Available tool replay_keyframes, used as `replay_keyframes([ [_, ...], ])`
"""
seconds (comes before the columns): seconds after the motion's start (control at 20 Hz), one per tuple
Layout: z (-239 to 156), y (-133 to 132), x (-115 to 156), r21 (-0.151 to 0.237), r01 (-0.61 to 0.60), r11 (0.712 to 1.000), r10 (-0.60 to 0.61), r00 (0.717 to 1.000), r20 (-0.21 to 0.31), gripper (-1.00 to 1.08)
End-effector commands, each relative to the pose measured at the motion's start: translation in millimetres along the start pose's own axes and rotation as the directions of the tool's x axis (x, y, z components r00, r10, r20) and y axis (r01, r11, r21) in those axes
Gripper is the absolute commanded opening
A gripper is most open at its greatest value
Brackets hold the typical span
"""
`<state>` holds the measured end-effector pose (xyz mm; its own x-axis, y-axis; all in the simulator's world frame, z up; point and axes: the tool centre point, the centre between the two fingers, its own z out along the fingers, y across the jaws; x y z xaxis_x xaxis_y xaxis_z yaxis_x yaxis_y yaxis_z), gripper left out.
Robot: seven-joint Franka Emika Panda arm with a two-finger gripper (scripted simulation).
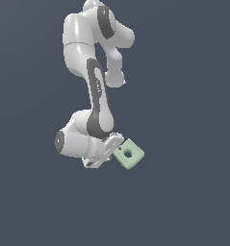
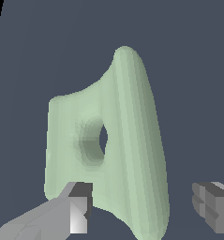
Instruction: Pick up the object and move it to a goal position.
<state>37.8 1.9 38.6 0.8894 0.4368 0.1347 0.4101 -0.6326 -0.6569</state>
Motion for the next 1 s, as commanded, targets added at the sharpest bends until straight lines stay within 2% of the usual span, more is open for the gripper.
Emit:
replay_keyframes([
  [0.0, 5.0, -1.0, -0.2, 0.004, 0.001, 1.0, -0.001, 1.0, 0.002, -1.0],
  [0.6, 0.4, -0.3, -0.9, 0.0, 0.001, 1.0, -0.001, 1.0, -0.001, -1.0],
  [0.95, -18.6, 1.5, -20.0, 0.001, 0.0, 1.0, 0.0, 1.0, -0.001, -1.0],
])
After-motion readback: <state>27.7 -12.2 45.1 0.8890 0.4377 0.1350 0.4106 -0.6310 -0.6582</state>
